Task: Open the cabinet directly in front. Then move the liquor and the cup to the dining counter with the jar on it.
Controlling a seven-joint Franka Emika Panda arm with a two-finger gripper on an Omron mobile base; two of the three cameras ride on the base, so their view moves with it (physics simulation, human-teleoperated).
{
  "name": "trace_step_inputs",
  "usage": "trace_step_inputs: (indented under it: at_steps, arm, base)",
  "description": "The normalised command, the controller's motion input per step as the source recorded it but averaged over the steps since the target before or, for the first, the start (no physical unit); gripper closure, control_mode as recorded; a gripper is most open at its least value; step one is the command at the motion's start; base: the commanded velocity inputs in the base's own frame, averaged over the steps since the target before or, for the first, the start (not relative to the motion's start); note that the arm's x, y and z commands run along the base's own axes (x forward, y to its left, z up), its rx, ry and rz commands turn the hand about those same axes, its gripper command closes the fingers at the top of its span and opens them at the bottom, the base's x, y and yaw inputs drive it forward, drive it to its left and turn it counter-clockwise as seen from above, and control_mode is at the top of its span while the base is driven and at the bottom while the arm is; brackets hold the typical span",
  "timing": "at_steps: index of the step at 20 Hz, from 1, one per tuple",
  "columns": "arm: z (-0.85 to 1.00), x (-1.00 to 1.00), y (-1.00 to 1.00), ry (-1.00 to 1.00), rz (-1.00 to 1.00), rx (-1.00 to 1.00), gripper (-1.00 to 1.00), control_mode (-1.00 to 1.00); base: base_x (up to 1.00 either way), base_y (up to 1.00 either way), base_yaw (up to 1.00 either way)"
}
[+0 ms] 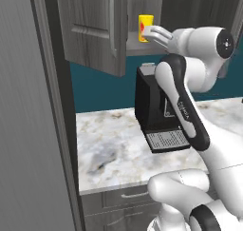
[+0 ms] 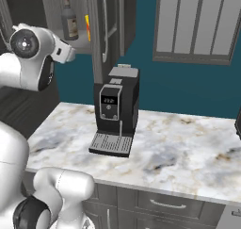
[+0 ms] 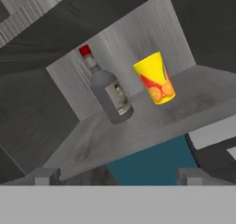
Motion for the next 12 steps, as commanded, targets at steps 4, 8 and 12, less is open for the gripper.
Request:
trace_step_inputs:
  at_steps: [4, 8, 12]
  arm:
    - [0.02, 0.47, 0.34, 0.06, 0.17, 0.00, -1.00, -1.00]
    - [0.04, 0.21, 0.47, 0.07, 0.32, 0.00, -1.00, -1.00]
    - [0.00, 0.00, 0.73, 0.07, 0.46, 0.00, -1.00, -1.00]
  base:
    - [0.00, 0.00, 0.00]
    - [0.00, 0.00, 0.00]
    - [0.00, 0.00, 0.00]
